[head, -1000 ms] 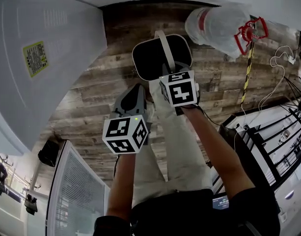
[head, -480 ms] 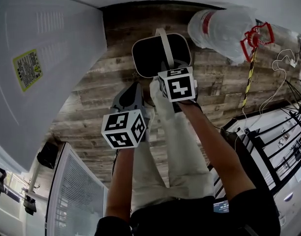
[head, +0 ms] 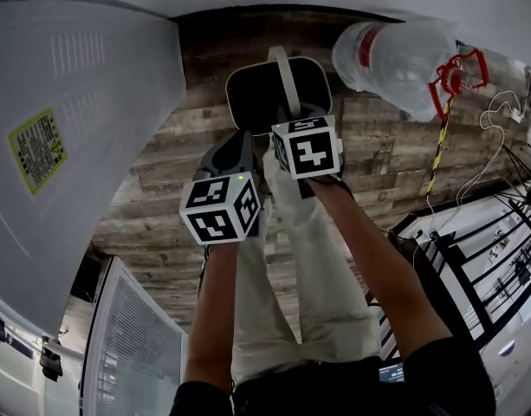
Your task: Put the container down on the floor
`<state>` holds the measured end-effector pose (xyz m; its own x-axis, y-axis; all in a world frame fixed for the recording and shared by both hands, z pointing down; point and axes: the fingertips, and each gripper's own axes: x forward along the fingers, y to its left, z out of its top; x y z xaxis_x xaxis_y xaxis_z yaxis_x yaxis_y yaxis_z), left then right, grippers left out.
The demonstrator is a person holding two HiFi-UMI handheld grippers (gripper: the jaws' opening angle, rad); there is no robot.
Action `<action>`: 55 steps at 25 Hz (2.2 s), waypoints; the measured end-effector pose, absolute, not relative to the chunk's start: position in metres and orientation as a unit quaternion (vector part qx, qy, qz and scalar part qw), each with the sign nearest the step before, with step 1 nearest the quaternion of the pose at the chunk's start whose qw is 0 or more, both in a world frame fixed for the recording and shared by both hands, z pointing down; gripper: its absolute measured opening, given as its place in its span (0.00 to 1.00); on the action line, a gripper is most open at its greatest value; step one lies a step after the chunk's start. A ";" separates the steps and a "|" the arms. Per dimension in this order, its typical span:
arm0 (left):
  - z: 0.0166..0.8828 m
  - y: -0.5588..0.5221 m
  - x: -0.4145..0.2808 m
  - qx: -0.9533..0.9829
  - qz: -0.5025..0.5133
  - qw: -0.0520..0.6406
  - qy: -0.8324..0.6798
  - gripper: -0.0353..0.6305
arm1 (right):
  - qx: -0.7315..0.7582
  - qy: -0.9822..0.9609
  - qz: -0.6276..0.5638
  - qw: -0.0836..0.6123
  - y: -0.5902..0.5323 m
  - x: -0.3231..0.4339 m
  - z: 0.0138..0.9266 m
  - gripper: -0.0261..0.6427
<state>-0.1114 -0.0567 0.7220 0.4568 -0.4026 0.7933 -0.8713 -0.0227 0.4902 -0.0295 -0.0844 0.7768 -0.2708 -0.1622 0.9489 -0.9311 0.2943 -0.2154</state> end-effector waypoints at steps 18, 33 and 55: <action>0.775 -0.094 -0.134 0.663 0.220 0.524 -0.487 0.08 | 0.416 -0.681 0.419 0.433 -0.129 -0.047 0.817 0.08; 0.808 -0.102 -0.160 0.650 0.211 0.524 -0.508 0.08 | 0.443 -0.696 0.388 0.410 -0.168 -0.068 0.847 0.08; 0.843 -0.127 -0.164 0.667 0.213 0.506 -0.504 0.08 | 0.486 -0.716 0.337 0.370 -0.202 -0.083 0.871 0.08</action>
